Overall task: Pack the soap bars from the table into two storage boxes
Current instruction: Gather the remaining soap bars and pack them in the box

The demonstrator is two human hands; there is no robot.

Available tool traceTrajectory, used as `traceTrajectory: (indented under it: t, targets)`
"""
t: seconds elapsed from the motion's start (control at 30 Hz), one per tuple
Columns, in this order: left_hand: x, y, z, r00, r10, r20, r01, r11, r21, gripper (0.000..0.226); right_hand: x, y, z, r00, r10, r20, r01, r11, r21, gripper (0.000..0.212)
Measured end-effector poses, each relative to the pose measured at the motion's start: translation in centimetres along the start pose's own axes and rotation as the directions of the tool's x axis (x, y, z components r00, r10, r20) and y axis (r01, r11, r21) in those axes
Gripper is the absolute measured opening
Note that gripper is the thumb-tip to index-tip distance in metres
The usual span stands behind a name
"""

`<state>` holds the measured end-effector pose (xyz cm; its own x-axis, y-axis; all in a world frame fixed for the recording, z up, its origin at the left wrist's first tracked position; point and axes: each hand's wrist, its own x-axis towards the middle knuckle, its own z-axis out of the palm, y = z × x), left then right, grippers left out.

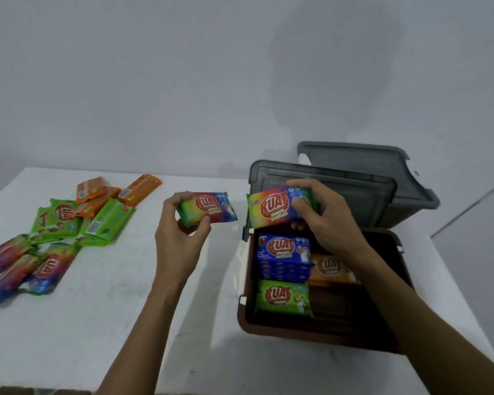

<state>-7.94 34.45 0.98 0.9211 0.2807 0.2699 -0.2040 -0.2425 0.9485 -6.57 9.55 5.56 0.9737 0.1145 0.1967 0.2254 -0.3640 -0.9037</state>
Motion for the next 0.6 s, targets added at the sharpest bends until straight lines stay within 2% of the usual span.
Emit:
traceTrajectory:
  t: [0.13,0.27,0.43,0.6]
  targets:
    - [-0.6,1.3,2.6,0.995,-0.004,0.095,0.016,0.993,-0.120,0.044,-2.5,0.8,-3.4,0.999,0.003,-0.041,-0.004,1.000,-0.018,0.025]
    - [-1.2,2.2,4.6,0.977,0.002,0.213,0.039,0.981,-0.191,0.044,-4.7,2.2,-6.0,0.993,0.108,-0.050,-0.108,0.994,0.003,0.029]
    - [-2.2,2.4,6.6,0.939,-0.025,0.344,0.112,0.966,-0.235,0.045,-7.0,2.8,-7.9,0.974,0.225,0.007,-0.225,0.973,0.054,0.030]
    - [-2.9,1.5,7.9,0.919,-0.095,0.384,0.173,0.969,-0.177,0.046,-8.4,3.5,-9.1,0.943,0.325,0.077,-0.313,0.941,-0.130,0.027]
